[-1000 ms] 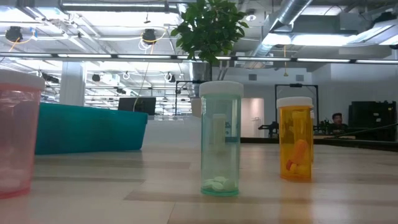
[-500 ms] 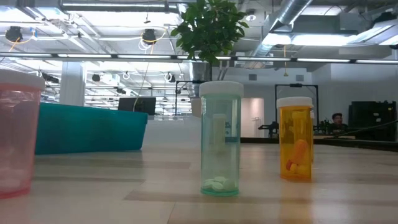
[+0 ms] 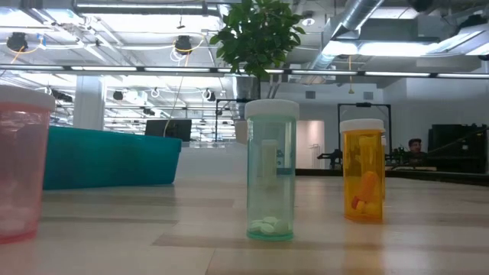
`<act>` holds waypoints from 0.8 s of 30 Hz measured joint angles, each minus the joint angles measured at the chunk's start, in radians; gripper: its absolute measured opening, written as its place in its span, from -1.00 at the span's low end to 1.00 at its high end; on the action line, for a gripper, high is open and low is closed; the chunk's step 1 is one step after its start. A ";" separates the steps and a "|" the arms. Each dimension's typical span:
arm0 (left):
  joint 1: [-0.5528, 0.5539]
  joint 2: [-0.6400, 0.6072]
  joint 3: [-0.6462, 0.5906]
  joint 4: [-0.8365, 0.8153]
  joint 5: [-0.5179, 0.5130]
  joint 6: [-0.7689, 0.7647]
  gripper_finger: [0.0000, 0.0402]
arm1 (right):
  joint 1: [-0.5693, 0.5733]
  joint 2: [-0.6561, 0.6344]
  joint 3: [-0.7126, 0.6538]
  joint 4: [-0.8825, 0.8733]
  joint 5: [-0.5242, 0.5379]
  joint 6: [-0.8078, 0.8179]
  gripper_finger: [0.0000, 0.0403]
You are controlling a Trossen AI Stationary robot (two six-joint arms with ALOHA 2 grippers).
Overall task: Pick and place medicine bottles into bin by pill shape (circle, oval)
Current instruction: Put the orange pill bottle into the transparent bin
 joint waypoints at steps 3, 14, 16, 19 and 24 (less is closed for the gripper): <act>-0.006 -0.008 0.000 0.064 -0.090 0.000 0.44 | 0.000 0.038 0.004 0.006 -0.001 0.002 0.12; 0.050 -0.132 0.001 0.230 -0.422 0.147 0.44 | 0.000 0.083 0.216 0.036 -0.006 -0.134 0.12; 0.070 -0.147 0.001 0.273 -0.482 0.194 0.44 | 0.000 0.066 0.241 0.033 -0.007 -0.161 0.12; 0.099 -0.167 0.001 0.348 -0.530 0.258 0.44 | 0.000 0.026 0.251 0.029 -0.007 -0.171 0.12; 0.149 -0.193 0.001 0.441 -0.536 0.331 0.44 | 0.000 -0.043 0.252 -0.010 -0.006 -0.216 0.12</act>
